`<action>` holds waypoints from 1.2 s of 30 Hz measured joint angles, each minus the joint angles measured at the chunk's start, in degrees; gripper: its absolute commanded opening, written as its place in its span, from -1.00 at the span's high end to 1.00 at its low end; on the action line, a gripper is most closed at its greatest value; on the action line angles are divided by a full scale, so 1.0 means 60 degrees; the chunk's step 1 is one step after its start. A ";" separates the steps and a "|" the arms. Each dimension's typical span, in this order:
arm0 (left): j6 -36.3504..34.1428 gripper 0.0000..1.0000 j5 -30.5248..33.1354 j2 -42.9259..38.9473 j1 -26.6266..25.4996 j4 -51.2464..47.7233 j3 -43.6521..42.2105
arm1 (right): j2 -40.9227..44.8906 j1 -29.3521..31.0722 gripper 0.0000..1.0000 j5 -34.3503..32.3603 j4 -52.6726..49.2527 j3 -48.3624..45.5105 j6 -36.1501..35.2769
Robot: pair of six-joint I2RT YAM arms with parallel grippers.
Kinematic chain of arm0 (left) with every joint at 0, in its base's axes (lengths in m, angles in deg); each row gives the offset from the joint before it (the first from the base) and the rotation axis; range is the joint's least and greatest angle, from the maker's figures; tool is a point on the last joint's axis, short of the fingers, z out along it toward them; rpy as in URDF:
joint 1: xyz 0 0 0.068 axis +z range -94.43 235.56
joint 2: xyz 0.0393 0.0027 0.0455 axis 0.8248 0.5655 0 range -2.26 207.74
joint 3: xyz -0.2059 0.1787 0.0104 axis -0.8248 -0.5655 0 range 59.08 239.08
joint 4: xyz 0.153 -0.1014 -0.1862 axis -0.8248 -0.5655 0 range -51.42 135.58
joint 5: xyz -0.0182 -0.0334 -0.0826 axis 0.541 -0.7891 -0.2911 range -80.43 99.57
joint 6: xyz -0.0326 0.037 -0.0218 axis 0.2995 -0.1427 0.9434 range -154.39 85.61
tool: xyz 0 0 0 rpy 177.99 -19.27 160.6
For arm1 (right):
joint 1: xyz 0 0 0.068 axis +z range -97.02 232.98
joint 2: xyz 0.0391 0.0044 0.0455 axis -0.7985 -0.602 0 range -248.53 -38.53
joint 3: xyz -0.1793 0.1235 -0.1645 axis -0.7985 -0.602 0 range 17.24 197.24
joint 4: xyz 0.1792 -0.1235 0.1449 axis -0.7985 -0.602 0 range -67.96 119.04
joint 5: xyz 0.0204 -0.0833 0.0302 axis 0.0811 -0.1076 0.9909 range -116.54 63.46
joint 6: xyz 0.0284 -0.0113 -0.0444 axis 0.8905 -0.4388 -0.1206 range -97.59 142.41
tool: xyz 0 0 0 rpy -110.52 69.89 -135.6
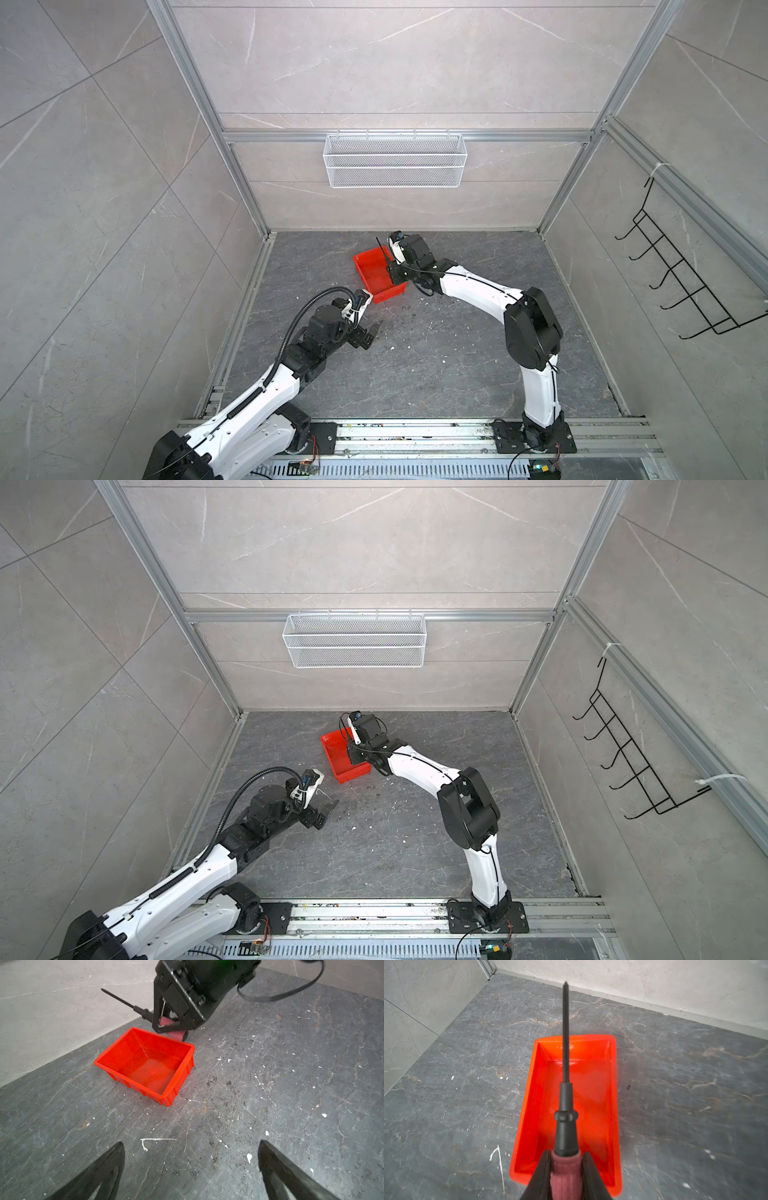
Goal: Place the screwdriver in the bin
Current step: 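Lift the screwdriver with the right gripper and carry it over the red bin, then lower the screwdriver into the red bin and open the right gripper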
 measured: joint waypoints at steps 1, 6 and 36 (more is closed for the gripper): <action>0.0004 -1.00 -0.0004 0.0062 0.0004 0.0131 0.0000 | -0.0211 0.0000 1.00 0.0022 0.0011 0.0178 0.0000; 0.0022 -1.00 -0.0004 0.0171 0.0018 0.0546 -0.0015 | -0.1053 0.0029 1.00 0.0109 -0.0018 0.0860 0.0044; 0.0106 -1.00 0.0255 -0.0237 0.0018 0.0696 -0.0426 | -0.3115 0.0302 0.21 -0.0692 -0.1300 0.2871 0.0178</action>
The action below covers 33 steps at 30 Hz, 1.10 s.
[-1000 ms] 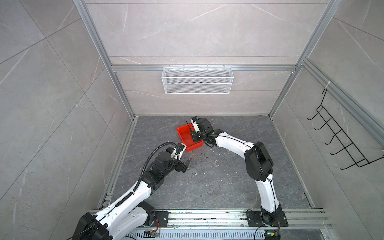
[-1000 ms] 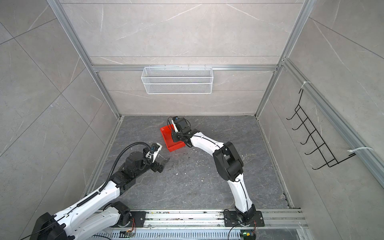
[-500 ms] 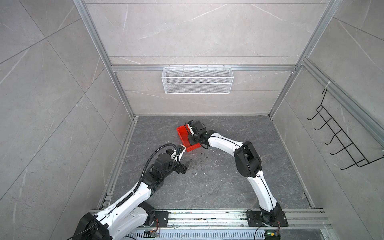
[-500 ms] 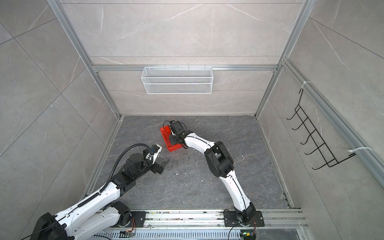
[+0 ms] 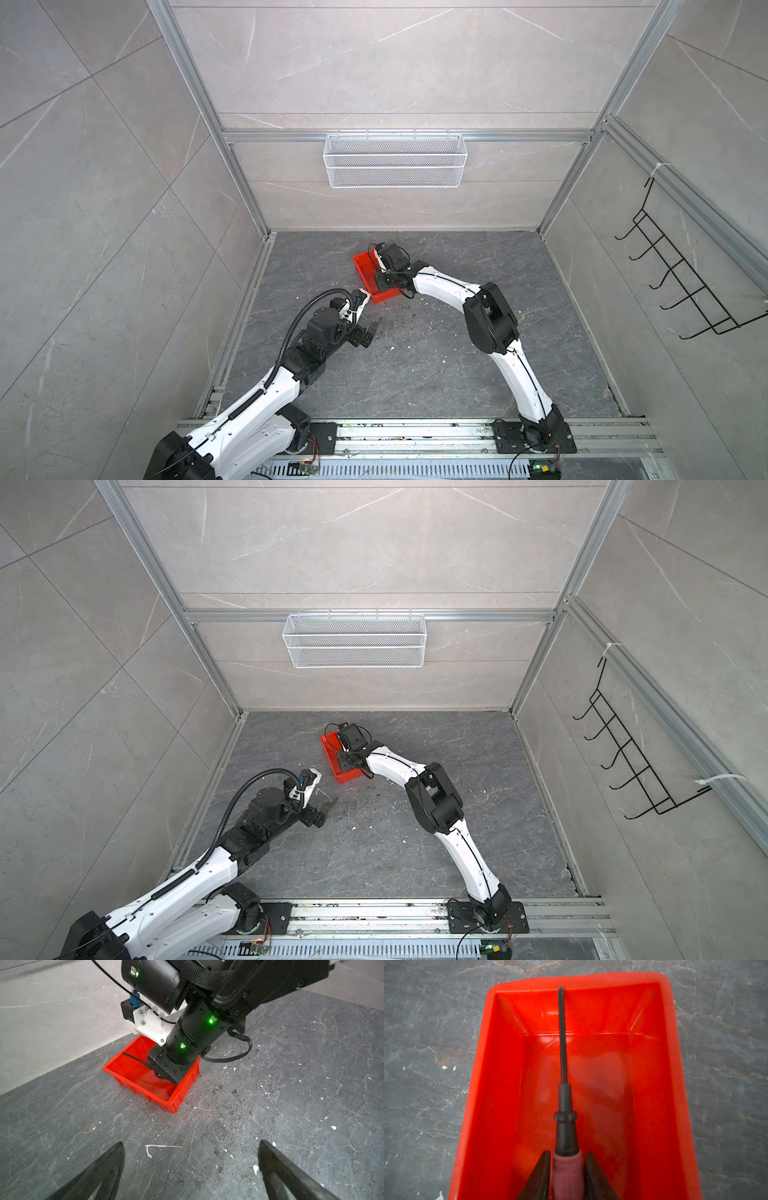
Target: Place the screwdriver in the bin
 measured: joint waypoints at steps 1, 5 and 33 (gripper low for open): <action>0.0004 -1.00 0.0000 -0.0015 0.0000 -0.0004 0.0000 | 0.0007 0.0004 0.16 -0.0004 0.0015 0.0000 0.0011; 0.0040 -1.00 0.0026 -0.0117 0.0000 0.0000 -0.0007 | 0.0248 0.0011 -0.03 -0.0084 0.0248 -0.0262 -0.0026; 0.0729 -0.99 0.0117 0.2455 0.3275 0.2393 -0.0095 | 0.9340 -0.0667 -0.98 -0.2732 0.5300 -1.0324 -0.1169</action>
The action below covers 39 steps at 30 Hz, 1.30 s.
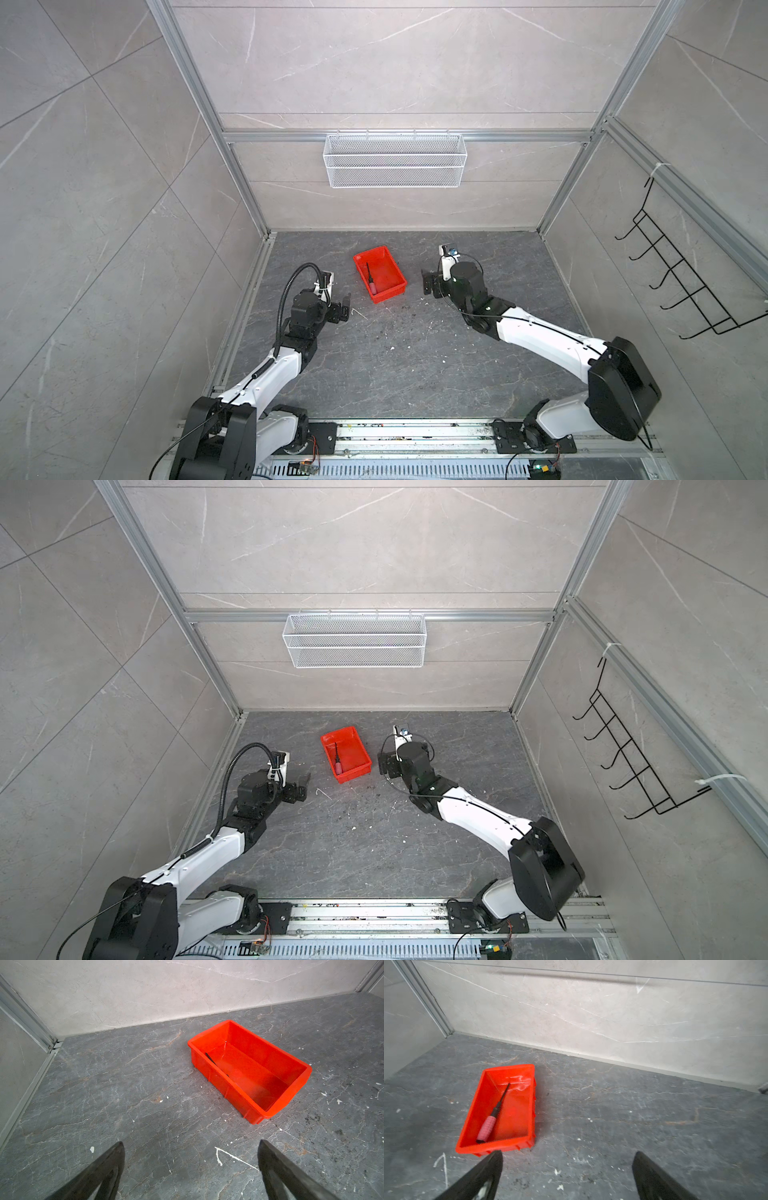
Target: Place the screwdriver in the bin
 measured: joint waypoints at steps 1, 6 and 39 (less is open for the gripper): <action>-0.0055 -0.99 0.0135 0.0102 0.0011 0.0069 -0.0040 | 0.0244 -0.0073 -0.98 -0.0124 0.0171 -0.0430 -0.0186; -0.0452 -1.00 0.0790 0.0637 0.0044 0.0255 -0.0200 | 0.1333 -0.1013 -0.98 -0.0503 0.0936 -0.2495 -0.0863; 0.0466 -1.00 0.0219 0.3366 0.2787 0.3646 -0.0900 | -0.0827 -0.5009 -0.98 0.2193 0.6237 -0.5293 -0.1071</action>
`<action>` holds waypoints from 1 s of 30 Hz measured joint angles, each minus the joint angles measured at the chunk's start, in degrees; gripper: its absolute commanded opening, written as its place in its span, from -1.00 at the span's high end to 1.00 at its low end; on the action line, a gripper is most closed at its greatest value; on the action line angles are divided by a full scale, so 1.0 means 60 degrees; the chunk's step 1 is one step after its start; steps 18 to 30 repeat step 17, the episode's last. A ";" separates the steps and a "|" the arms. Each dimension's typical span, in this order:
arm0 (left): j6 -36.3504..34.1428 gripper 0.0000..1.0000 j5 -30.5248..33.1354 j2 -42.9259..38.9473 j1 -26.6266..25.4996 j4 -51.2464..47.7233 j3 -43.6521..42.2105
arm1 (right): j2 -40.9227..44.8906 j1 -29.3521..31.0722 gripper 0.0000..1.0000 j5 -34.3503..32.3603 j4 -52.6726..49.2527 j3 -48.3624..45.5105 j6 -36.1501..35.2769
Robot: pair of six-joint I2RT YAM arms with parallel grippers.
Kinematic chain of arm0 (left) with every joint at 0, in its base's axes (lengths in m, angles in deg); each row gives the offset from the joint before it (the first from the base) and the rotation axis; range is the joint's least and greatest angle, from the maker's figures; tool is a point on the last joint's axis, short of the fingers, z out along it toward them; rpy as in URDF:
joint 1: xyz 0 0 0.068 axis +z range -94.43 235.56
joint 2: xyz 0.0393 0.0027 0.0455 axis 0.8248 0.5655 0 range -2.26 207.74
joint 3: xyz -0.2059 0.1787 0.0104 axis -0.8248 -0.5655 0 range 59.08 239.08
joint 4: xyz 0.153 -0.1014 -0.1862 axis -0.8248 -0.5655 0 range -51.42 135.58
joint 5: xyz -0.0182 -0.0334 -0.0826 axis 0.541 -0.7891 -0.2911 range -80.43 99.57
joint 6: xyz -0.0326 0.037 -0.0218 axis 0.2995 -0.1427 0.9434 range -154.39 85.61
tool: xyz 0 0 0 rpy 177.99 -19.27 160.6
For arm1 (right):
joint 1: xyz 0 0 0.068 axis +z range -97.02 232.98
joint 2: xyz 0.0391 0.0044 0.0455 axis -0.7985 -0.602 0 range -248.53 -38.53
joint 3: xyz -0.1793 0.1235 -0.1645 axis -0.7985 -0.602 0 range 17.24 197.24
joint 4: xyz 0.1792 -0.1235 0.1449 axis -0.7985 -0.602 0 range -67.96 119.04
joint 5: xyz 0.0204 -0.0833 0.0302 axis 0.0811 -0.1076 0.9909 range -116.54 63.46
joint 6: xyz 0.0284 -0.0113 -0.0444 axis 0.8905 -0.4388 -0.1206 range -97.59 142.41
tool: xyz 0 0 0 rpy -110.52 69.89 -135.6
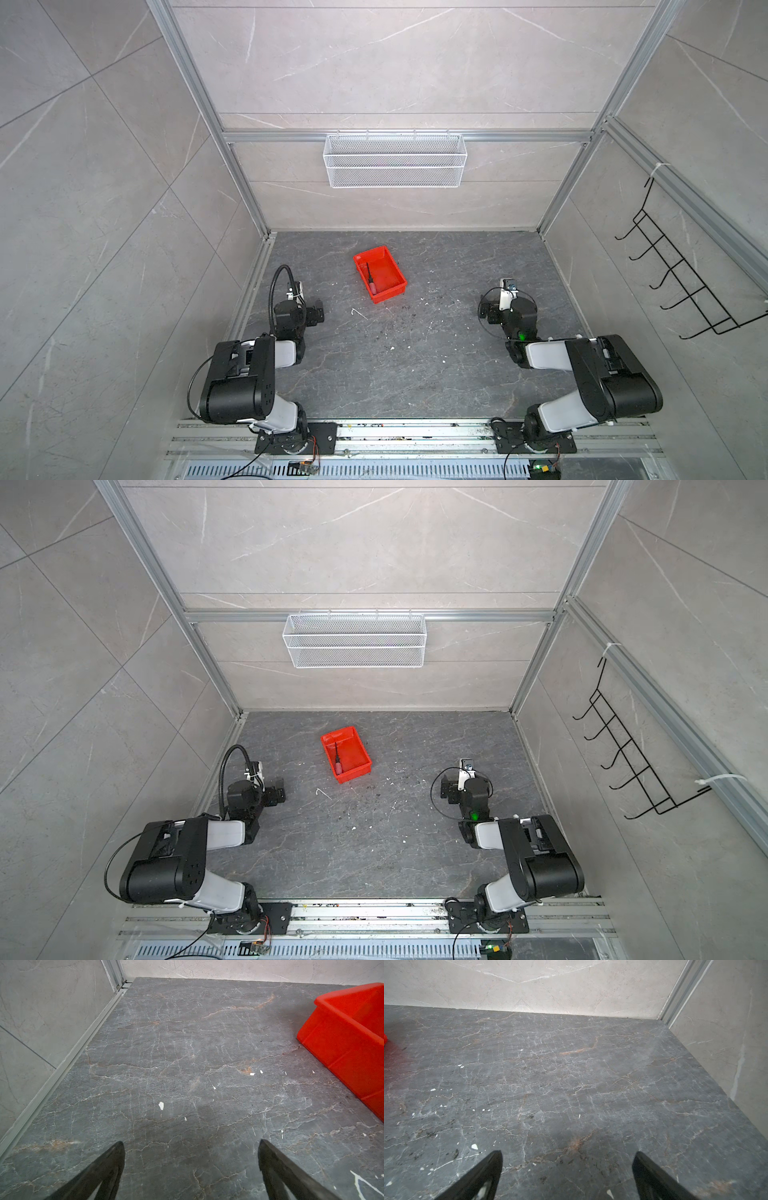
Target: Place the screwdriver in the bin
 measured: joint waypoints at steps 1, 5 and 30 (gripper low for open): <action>0.0004 -1.00 -0.0022 0.0000 0.0000 0.0000 0.0000 | 0.0000 0.0000 -0.98 0.0025 0.0000 0.0000 0.0000; 0.0015 -1.00 -0.0033 0.0000 0.0000 0.0004 0.0000 | 0.0000 0.0000 -0.98 0.0029 0.0000 0.0004 0.0000; 0.0018 -1.00 -0.0098 0.0000 0.0000 0.0004 0.0000 | 0.0000 -0.0007 -0.98 0.0095 0.0000 0.0007 -0.0004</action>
